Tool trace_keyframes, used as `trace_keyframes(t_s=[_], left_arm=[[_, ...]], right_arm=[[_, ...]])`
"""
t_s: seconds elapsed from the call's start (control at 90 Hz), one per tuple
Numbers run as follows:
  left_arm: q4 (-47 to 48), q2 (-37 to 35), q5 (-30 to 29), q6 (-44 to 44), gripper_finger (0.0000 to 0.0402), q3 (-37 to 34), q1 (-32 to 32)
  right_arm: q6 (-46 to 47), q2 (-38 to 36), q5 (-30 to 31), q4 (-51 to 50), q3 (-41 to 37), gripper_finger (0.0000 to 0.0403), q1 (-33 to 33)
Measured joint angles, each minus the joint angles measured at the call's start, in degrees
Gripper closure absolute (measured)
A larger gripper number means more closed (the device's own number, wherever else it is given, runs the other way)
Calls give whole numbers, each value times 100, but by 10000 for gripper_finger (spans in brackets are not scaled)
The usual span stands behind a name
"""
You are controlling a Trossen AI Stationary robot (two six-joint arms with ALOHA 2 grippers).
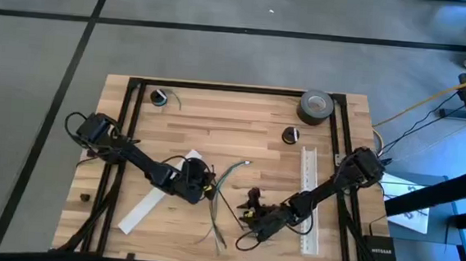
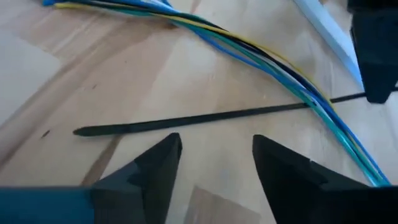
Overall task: Ziptie cables
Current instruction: Wrap the cable wires using the black zip tie
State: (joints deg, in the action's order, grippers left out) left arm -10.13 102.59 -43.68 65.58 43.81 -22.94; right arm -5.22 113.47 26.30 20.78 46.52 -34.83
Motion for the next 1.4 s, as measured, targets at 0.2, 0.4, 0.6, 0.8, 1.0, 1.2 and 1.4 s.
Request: trace_keyframes(t_s=[0.2,0.4,0.6,0.8,1.0,1.2,1.4], left_arm=[[0,0,0,-33,402,0,2],[0,0,-1,-74,402,0,4],[-4,0,-1,-92,402,0,4],[-1,0,0,-92,402,0,4],[-4,0,0,-119,402,0,4],[-2,0,0,-124,402,0,4],[-4,0,-1,-110,402,0,4]], right_arm=[[34,0,-7,8,0,170,4],[454,-41,-55,-58,-4,169,4],[1098,-197,-173,-382,-2,168,2],[1176,-321,-232,-407,-20,168,0],[1560,-335,-311,-611,-6,168,2],[1670,-339,-400,-592,-13,168,0],[1342,-339,-597,-496,-13,168,0]])
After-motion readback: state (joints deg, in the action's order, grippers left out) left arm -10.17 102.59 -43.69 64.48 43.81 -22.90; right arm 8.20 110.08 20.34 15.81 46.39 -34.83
